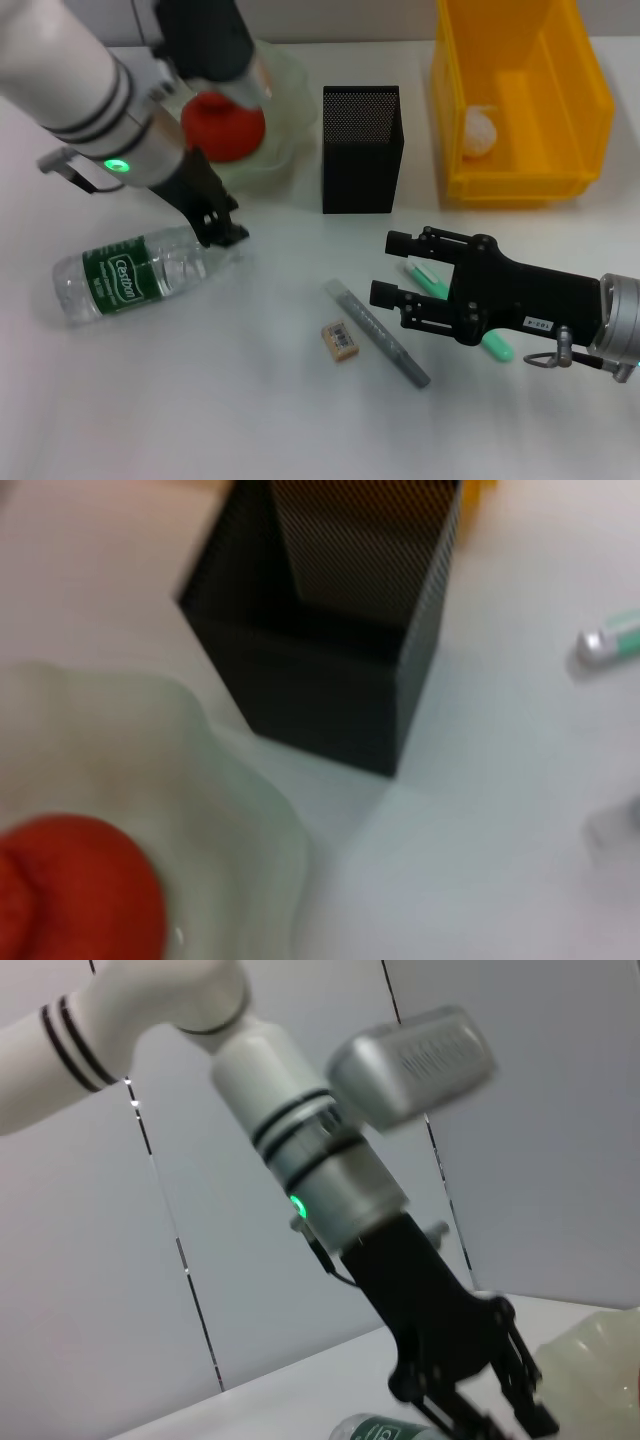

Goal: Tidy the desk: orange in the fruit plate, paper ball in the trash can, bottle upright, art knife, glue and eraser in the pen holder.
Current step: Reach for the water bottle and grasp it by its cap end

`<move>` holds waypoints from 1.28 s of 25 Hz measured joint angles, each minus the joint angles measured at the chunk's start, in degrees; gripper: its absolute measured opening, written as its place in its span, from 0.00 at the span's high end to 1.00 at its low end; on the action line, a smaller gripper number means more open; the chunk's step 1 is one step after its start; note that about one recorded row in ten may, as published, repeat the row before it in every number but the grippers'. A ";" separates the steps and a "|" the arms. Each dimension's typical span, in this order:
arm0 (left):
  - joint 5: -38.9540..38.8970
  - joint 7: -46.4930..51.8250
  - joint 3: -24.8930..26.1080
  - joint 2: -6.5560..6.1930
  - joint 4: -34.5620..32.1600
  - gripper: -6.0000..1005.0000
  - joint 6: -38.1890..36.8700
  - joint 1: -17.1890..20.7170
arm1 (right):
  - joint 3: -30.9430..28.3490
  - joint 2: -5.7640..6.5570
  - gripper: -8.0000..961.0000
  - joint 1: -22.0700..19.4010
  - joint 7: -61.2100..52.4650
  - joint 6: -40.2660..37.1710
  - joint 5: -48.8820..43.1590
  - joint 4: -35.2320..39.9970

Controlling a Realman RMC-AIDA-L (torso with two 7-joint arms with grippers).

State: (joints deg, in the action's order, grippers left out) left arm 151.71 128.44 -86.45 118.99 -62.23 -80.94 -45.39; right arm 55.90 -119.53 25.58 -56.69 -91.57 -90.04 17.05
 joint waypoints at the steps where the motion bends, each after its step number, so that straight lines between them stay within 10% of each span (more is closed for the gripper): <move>1: 0.00 0.00 0.00 0.00 0.00 0.62 0.00 0.00 | 0.00 0.00 0.30 0.00 0.00 0.02 0.10 0.00; 3: 0.00 0.00 0.00 0.00 0.00 0.67 0.00 0.00 | 0.00 0.00 0.30 -0.01 0.00 0.04 0.18 0.00; 5: -5.31 -2.17 6.19 -0.45 -16.57 0.73 -3.46 10.26 | 0.01 0.00 0.30 0.00 0.00 0.10 0.26 0.00; 14: -3.65 -2.21 4.79 -0.44 -16.10 0.97 -4.33 9.49 | 0.03 0.00 0.30 1.03 -0.59 0.19 0.30 0.00; 32: 4.19 3.02 -6.58 0.21 -4.69 0.46 -0.90 0.99 | 0.00 0.00 0.30 0.43 -1.48 0.20 0.30 -0.62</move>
State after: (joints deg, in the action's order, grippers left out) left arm 155.90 131.46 -93.04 119.20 -66.92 -81.83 -44.40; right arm 55.90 -119.53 26.01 -58.17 -91.37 -89.73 16.43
